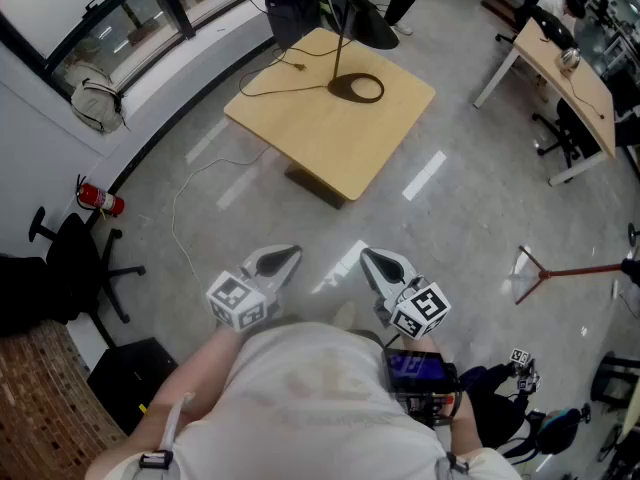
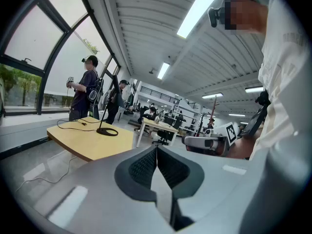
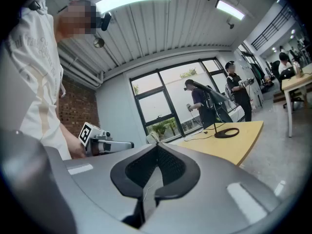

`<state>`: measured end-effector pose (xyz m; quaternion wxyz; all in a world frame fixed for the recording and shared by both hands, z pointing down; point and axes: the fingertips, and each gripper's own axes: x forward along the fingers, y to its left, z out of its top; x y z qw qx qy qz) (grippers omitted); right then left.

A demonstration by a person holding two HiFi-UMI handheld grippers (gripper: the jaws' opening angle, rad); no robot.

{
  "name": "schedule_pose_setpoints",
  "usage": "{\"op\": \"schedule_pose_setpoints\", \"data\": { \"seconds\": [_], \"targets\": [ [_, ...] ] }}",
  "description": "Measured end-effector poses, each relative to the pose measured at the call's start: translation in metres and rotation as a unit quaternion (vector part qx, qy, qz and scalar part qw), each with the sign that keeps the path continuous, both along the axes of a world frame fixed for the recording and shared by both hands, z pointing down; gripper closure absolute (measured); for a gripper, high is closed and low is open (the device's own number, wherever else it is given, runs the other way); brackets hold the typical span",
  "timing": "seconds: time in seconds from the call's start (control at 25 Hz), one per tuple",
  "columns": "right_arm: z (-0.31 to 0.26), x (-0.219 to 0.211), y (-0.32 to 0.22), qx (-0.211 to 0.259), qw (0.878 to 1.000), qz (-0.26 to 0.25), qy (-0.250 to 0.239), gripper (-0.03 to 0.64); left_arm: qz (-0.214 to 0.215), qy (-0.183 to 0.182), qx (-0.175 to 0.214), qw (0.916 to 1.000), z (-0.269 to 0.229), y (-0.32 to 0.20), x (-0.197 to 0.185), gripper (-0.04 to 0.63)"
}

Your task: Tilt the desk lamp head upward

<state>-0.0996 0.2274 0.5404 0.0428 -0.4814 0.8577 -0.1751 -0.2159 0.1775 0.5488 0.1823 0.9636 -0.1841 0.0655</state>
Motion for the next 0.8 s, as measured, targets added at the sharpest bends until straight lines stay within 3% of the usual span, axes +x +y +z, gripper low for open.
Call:
{"op": "schedule_pose_setpoints", "data": {
  "seconds": [0.24,0.44,0.68,0.8],
  "targets": [
    [-0.005,0.015,0.013,0.007,1.0,0.004,0.001,0.606,0.001,0.001,-0.004,1.0,0.002,0.016,0.013,0.592],
    [-0.013,0.04,0.024,0.027,0.997,0.027,-0.065,0.594,-0.007,-0.001,-0.004,1.0,0.007,0.029,0.028,0.592],
    [0.002,0.052,0.035,0.008,0.999,0.021,-0.029,0.589,-0.014,0.006,-0.009,0.9999,0.009,0.045,0.047,0.592],
    [0.008,0.058,0.039,0.001,0.999,0.027,-0.021,0.592,-0.003,-0.006,0.009,0.9999,0.011,0.054,0.052,0.592]
  ]
}}
